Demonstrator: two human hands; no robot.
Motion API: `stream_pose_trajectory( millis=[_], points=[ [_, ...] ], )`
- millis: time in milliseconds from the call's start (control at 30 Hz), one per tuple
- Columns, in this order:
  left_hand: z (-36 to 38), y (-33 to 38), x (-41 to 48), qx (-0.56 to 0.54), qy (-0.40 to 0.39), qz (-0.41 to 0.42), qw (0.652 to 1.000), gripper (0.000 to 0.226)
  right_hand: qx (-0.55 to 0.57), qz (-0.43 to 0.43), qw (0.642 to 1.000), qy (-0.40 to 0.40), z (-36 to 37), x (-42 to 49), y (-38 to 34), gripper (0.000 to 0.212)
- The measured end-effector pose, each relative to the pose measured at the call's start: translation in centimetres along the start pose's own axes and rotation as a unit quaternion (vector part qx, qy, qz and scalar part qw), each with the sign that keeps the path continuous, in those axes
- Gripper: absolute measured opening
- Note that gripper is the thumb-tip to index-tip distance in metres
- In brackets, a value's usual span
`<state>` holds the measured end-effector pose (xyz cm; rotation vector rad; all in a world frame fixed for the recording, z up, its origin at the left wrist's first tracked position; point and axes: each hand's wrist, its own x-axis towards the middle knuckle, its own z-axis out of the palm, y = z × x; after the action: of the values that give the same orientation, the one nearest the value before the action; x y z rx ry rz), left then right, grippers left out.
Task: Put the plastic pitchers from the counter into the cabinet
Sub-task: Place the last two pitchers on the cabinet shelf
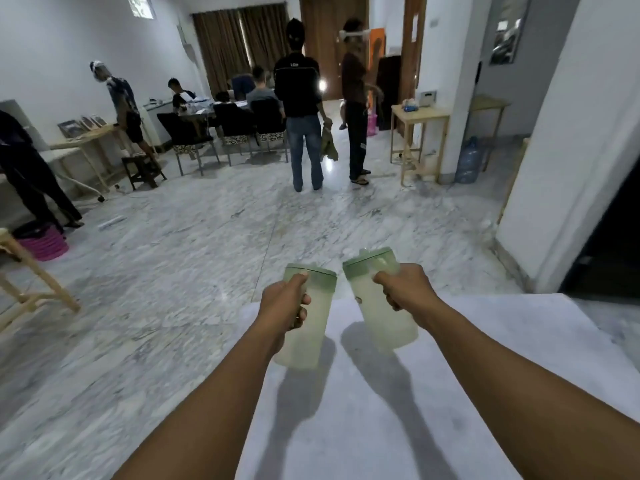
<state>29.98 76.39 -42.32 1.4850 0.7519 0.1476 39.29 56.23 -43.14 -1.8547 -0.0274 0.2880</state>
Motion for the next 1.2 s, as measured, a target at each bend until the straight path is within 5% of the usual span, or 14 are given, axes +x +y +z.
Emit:
stream_pose_trajectory(
  millis=[300,533,933,1200],
  points=[
    [4.9,4.1,-18.8,0.013,-0.211,0.127,0.969,0.055,0.02,-0.05,0.979,0.197,-13.9,-22.9,-3.9,0.014],
    [15.1,5.4,-35.5,0.062,-0.408,0.17,0.895,0.048,-0.01,-0.045,0.936,0.35,-27.6,-42.4,-3.1,0.017],
    [30.2,1.6,-72.7,0.046,-0.708,0.213,0.672,0.043,-0.05,0.032,0.766,0.64,-46.5,-79.9,-1.7,0.019],
    [41.6,-5.3,-89.5,-0.006,-0.746,0.167,0.644,0.041,0.0,0.02,0.649,0.761,-57.5,-91.2,4.6,0.014]
  ],
)
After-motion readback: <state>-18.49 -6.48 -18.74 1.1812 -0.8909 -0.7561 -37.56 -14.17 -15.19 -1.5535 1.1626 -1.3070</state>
